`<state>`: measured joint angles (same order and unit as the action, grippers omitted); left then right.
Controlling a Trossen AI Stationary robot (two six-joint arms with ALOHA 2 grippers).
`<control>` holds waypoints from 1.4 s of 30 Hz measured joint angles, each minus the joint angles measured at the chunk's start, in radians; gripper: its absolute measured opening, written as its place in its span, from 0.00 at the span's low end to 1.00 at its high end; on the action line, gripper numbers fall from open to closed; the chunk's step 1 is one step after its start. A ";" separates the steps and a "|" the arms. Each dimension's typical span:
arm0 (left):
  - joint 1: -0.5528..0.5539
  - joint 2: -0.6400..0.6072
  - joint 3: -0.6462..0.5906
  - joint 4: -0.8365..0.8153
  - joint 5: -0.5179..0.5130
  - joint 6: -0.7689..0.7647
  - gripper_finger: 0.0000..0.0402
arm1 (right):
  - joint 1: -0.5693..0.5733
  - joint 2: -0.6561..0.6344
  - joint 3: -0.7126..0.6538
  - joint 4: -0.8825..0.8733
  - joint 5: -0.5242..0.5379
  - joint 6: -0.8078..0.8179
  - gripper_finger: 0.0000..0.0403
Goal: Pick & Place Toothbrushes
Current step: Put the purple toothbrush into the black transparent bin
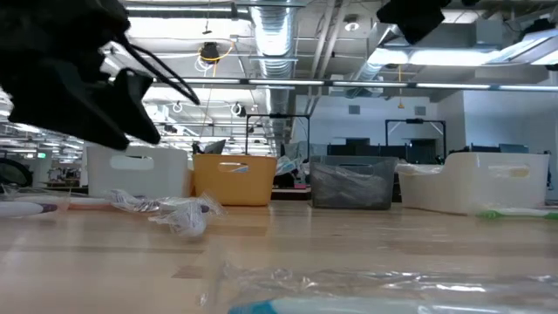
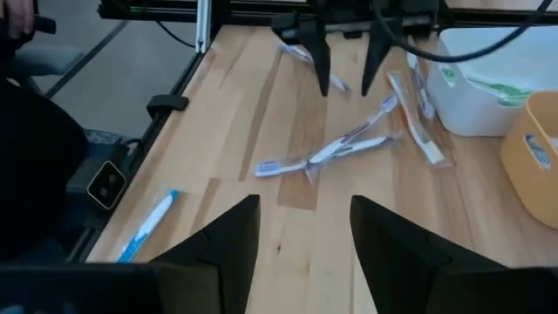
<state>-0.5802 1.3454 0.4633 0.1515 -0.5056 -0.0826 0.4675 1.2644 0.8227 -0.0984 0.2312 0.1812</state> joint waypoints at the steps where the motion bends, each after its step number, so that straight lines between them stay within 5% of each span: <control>1: 0.009 0.010 0.000 -0.003 0.000 0.000 0.52 | 0.000 0.000 -0.010 0.017 0.001 -0.004 0.43; 32: 0.170 0.198 0.002 -0.038 0.212 -0.060 0.51 | -0.045 0.000 -0.063 0.094 0.002 -0.006 0.43; 42: 0.191 0.199 0.003 -0.062 0.270 -0.067 0.25 | -0.045 0.000 -0.063 0.093 0.002 -0.006 0.43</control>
<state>-0.3897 1.5448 0.4664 0.0895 -0.2352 -0.1493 0.4229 1.2644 0.7597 -0.0059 0.2329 0.1749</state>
